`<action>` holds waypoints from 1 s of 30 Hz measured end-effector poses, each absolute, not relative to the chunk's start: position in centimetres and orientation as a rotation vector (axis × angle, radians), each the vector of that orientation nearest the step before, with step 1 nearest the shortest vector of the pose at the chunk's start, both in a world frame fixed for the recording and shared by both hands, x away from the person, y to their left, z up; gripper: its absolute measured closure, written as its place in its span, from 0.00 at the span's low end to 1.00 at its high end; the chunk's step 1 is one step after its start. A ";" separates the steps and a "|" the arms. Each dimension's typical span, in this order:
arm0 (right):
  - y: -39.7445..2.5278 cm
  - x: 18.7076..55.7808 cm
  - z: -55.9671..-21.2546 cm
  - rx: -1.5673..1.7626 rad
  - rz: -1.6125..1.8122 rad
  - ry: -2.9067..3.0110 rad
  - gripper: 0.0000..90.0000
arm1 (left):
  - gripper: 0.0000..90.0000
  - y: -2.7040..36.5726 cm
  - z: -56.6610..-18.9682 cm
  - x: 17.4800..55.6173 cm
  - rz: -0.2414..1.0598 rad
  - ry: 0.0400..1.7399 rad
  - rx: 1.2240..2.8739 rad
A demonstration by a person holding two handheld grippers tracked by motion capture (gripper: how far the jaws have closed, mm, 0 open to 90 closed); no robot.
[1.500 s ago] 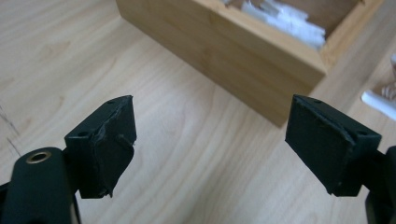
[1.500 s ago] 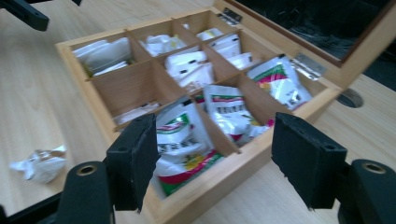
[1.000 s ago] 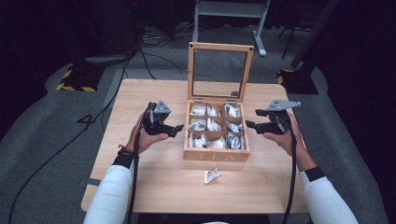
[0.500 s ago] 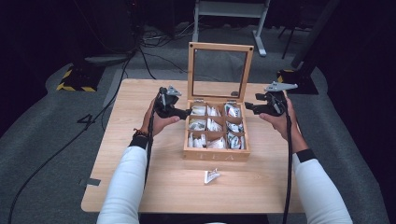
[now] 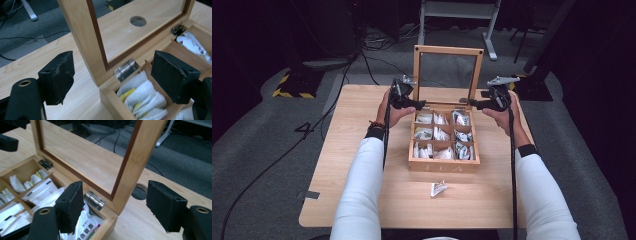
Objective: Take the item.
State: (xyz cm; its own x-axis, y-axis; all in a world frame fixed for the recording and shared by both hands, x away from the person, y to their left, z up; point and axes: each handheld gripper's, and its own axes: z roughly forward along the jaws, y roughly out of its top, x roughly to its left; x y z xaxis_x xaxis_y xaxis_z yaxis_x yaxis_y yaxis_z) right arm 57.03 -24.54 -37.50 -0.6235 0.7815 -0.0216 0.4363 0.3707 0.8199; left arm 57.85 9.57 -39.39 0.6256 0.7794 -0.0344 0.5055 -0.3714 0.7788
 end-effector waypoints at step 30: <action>-23.9 61.9 -39.8 1.223 1.205 2.222 0.38 | 0.28 7.5 -41.0 61.4 0.339 1.071 2.033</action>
